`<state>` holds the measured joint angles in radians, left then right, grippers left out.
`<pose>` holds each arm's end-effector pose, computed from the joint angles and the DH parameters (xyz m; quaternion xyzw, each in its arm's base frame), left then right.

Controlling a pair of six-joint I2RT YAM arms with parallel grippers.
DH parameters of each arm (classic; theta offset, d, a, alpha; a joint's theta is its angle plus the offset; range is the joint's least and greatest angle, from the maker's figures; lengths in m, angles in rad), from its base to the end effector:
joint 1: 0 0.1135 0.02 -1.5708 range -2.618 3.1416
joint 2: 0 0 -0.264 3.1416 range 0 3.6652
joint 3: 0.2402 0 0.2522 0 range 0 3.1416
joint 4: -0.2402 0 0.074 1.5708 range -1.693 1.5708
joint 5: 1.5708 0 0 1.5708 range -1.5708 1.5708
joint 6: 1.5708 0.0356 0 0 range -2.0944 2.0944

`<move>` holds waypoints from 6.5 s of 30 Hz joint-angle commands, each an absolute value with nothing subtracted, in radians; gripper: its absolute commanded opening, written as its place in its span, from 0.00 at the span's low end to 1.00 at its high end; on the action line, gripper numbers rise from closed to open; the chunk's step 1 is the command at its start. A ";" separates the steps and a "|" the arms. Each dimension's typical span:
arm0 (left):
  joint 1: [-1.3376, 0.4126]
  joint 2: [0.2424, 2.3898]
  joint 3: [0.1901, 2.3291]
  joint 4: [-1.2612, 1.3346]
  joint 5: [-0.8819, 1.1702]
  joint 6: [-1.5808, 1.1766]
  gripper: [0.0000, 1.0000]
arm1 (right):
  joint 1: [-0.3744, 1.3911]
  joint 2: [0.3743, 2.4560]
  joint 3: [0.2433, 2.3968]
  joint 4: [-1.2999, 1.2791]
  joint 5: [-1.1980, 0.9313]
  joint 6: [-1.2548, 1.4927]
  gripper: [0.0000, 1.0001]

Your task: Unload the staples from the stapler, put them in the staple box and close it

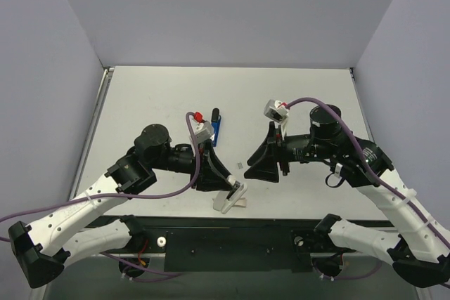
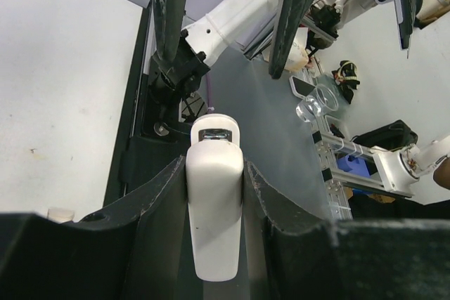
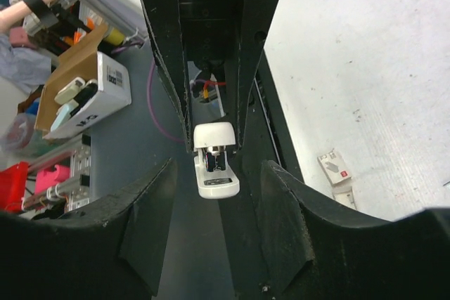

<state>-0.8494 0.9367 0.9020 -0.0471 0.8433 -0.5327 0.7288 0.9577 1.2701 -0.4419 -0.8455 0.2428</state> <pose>0.1173 -0.1736 0.3697 0.3797 0.6189 -0.6260 0.2846 0.1162 0.1395 0.4492 -0.4276 0.6000 0.5536 0.3882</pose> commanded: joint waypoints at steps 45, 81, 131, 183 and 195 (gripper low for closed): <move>-0.851 0.873 0.957 -0.040 0.782 -0.505 0.00 | 0.997 0.901 1.065 -0.497 -0.666 0.146 0.00; -0.838 0.946 1.040 -0.248 0.404 -0.417 0.00 | 0.944 0.945 1.241 -0.474 -0.250 0.216 0.27; -0.643 1.439 1.180 0.097 0.172 -0.565 0.00 | 0.647 1.315 0.815 0.259 -0.255 0.538 0.00; -0.799 1.568 1.154 0.345 -0.319 -0.499 0.00 | 0.649 1.394 0.899 0.509 -0.563 0.836 0.00; -0.796 1.499 1.138 0.305 -0.224 -0.514 0.00 | 0.646 1.351 0.896 0.405 -0.506 0.752 0.00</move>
<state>-0.7841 1.5539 1.1351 0.1955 -0.2718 -0.4751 0.6163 1.4139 0.8402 0.4011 -0.4416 0.7837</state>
